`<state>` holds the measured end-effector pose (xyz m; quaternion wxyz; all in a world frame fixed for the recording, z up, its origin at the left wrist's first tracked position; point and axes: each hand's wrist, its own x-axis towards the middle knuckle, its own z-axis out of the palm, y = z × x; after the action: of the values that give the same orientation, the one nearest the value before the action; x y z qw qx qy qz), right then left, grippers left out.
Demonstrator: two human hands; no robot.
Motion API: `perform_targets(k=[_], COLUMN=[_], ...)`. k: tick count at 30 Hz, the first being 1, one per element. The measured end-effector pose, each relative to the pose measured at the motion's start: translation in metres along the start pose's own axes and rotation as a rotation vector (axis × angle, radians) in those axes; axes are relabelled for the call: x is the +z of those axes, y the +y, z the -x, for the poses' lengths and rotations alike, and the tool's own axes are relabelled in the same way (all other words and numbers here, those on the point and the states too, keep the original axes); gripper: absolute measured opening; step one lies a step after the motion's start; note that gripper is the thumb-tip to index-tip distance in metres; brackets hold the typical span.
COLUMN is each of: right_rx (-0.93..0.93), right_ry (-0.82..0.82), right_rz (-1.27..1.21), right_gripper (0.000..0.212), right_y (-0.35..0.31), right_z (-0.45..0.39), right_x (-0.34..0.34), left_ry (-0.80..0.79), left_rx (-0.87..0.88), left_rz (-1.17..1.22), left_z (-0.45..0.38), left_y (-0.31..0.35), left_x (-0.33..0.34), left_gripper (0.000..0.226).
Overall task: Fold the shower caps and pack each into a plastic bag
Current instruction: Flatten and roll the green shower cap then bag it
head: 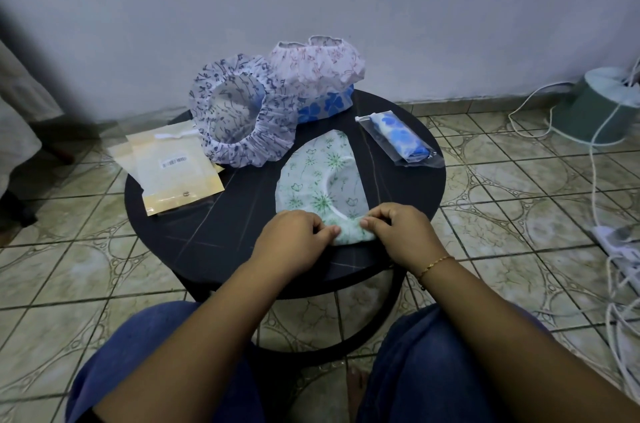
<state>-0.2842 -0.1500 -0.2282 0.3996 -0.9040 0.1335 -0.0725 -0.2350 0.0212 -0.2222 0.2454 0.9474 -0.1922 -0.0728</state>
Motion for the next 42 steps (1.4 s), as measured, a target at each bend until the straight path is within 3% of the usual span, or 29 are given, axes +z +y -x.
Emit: perform_targets(k=[4,10,14,18,22,25,29,32,42], right_rx=[0.032,-0.015,-0.409,-0.642,-0.615,-0.593,-0.558,-0.548,-0.454], right_ry=[0.011,0.053,0.305,0.128,0.005,-0.020,-0.081,-0.090,-0.068], right_rz=[0.051,0.254,0.368,0.453,0.530,0.499,0.438,0.388,0.330], right_gripper=[0.009,0.025,0.012,0.029,0.037,0.030,0.029,0.033,0.037], right_y=[0.001,0.004,0.012,0.015,0.017,0.016,0.018,0.019,0.014], right_z=[-0.002,-0.001,0.006,0.018,0.020,0.019,0.015,0.010,0.004], right_x=[0.001,0.000,-0.003,-0.001,0.000,0.001,0.002,0.002,0.000], left_ry=[-0.008,0.037,0.018,-0.016,-0.071,-0.044,-0.167,-0.322,-0.386], left_rx=[-0.029,-0.020,-0.021,-0.021,0.014,0.134,0.280,0.259,0.209], left_rz=[-0.037,-0.086,-0.102,-0.140,-0.169,-0.251,-0.414,-0.435,-0.372], left_z=[-0.003,-0.005,-0.008,-0.013,-0.023,-0.034,-0.044,-0.046,-0.048], left_y=[0.003,0.005,0.005,0.006,0.007,0.002,-0.015,-0.025,-0.025], left_x=[-0.002,0.000,0.000,-0.003,-0.012,-0.017,-0.014,-0.007,-0.006], left_gripper=[0.033,0.023,0.023,0.025,0.026,0.022,0.068,0.069,0.071])
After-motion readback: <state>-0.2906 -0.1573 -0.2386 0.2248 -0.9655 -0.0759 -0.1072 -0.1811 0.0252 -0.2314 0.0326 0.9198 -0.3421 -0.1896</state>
